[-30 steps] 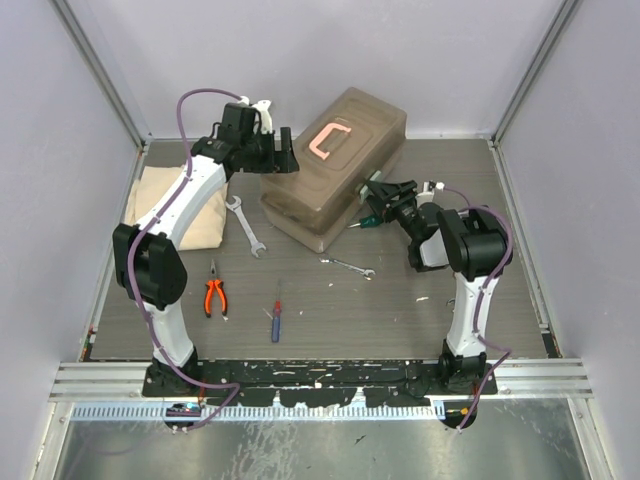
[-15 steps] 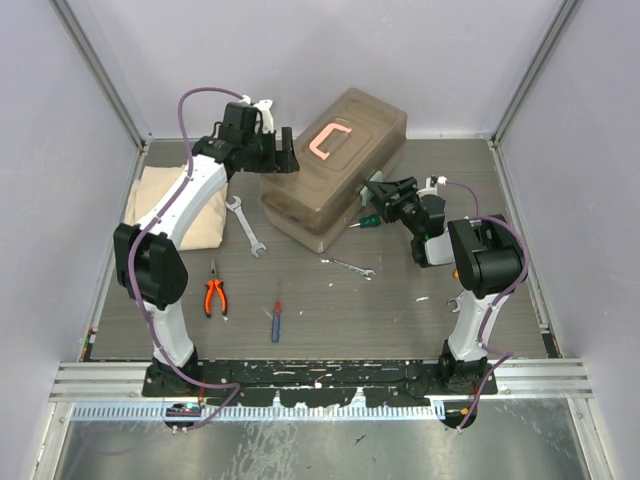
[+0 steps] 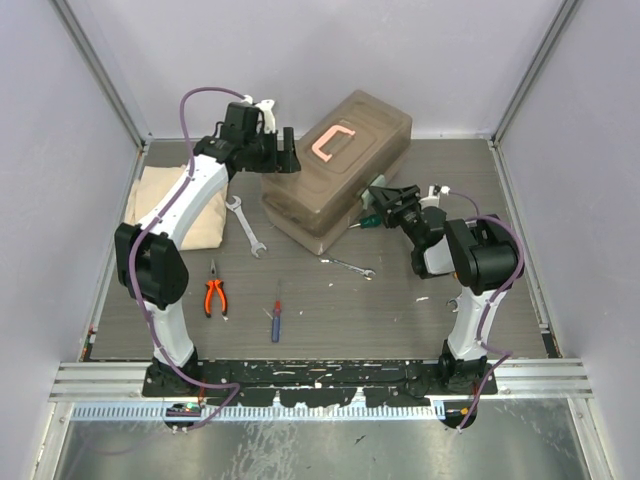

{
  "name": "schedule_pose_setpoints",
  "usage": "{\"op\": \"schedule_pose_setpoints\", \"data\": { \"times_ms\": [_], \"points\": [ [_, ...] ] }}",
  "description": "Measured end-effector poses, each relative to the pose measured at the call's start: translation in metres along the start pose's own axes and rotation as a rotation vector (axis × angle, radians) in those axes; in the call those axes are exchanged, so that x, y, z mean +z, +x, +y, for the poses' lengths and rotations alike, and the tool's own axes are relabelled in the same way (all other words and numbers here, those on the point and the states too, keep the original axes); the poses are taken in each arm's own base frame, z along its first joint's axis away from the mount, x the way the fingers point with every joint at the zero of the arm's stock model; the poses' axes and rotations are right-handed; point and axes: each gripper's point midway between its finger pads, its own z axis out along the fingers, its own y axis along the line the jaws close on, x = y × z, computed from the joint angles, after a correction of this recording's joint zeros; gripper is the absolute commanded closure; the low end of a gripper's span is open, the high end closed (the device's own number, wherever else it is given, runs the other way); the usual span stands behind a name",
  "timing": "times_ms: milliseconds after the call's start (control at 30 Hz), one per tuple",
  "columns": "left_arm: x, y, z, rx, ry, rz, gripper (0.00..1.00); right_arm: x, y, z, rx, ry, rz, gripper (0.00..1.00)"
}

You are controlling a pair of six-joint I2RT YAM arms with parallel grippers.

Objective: Sort the tools into containers
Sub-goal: Open the storage box at the center of the board.

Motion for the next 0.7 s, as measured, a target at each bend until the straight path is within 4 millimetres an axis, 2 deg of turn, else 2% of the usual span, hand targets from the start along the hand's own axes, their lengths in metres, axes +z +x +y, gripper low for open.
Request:
{"op": "schedule_pose_setpoints", "data": {
  "times_ms": [100, 200, 367, 533, 700],
  "points": [
    [0.0, 0.0, -0.001, 0.001, 0.001, 0.001, 0.18, -0.005, -0.001, 0.0, -0.002, -0.012, -0.008, 0.57],
    [0.001, -0.001, -0.001, 0.001, 0.0, 0.003, 0.19, -0.009, -0.004, 0.01, -0.001, -0.057, -0.013, 0.57],
    [0.001, -0.001, -0.001, 0.0, -0.001, 0.004, 0.19, -0.009, -0.004, 0.007, 0.006, -0.058, -0.009, 0.54],
    [0.001, -0.001, -0.001, 0.0, -0.004, 0.006, 0.19, -0.011, -0.005, 0.005, 0.008, -0.053, -0.011, 0.34],
    [0.002, -0.001, -0.001, 0.001, -0.005, 0.007, 0.19, -0.011, -0.006, 0.009, -0.006, -0.07, -0.013, 0.25]
  ]
}}
